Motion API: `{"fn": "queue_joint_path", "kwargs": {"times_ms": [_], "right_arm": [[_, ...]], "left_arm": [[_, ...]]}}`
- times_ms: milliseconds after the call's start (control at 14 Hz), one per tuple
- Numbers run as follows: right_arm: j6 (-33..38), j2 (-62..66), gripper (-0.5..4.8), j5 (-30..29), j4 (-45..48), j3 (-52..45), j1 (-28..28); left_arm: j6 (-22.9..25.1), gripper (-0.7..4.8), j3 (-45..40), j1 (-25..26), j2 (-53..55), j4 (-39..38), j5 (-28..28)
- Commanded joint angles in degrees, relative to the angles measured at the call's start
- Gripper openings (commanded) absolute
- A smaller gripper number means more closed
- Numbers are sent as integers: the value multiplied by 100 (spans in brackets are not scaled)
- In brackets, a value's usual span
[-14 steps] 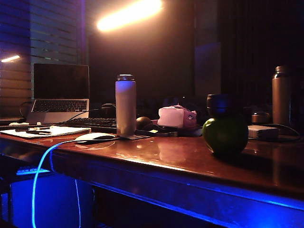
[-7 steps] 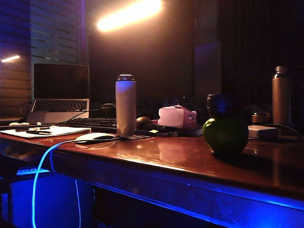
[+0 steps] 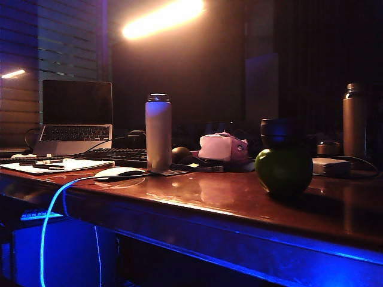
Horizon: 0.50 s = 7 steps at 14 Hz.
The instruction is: Stack the black thermos bottle cap from the table onto the green apple.
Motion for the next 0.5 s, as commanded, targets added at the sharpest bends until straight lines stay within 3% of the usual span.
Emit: {"fn": "queue_joint_path", "kwargs": {"times_ms": [71,285,499], "right_arm": [[26,-7,-5,4,7,-37,2],[26,-7,-5,2,13,-39,-85],[26,-7,-5,4,26,-44,-590]], "left_arm": [[42,-2,-11,7,4,15,-7],[42,-2,-11,9,-24,11,-7],[42,-2,-11,11,-511,-48,-7]]}}
